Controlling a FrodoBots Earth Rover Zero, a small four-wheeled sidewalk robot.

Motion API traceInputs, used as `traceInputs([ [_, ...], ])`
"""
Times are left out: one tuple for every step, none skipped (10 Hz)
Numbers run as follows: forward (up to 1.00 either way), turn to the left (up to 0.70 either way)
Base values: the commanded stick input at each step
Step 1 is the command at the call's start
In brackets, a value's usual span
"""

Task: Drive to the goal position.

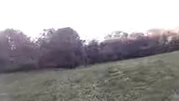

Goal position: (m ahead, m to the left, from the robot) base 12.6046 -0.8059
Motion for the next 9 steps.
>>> traceInputs([
  [0.85,0.00],
  [0.85,0.00],
  [0.85,0.00],
  [0.85,0.00],
  [0.85,0.00],
  [0.85,0.00],
  [0.85,0.00],
  [0.85,0.00],
  [0.85,0.00],
])
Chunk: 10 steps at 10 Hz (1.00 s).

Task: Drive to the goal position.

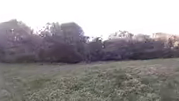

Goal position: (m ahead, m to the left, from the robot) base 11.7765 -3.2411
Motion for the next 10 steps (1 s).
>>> traceInputs([
  [0.85,0.00],
  [0.85,0.00],
  [0.85,0.00],
  [0.85,0.00],
  [0.85,0.00],
  [0.85,0.00],
  [0.85,-0.05],
  [0.85,-0.21],
  [0.85,-0.30],
  [0.85,-0.34],
])
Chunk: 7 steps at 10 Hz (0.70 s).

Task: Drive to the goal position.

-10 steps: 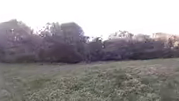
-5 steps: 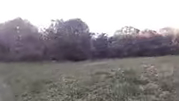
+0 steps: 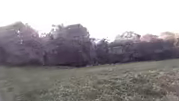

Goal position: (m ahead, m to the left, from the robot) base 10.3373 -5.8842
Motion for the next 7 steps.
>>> traceInputs([
  [0.85,-0.34],
  [0.85,-0.34],
  [0.85,-0.34],
  [0.85,-0.34],
  [0.85,-0.34],
  [0.85,-0.31],
  [0.85,-0.08],
])
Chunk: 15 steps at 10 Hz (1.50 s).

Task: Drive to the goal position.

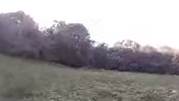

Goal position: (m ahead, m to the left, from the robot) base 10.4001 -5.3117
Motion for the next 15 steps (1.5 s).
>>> traceInputs([
  [0.85,-0.01],
  [0.85,0.00],
  [0.85,0.00],
  [0.85,0.00],
  [0.85,0.00],
  [0.85,0.00],
  [0.85,0.00],
  [0.85,0.00],
  [0.85,0.00],
  [0.85,0.00],
  [0.85,0.00],
  [0.85,0.00],
  [0.85,0.00],
  [0.85,0.00],
  [0.85,0.00],
])
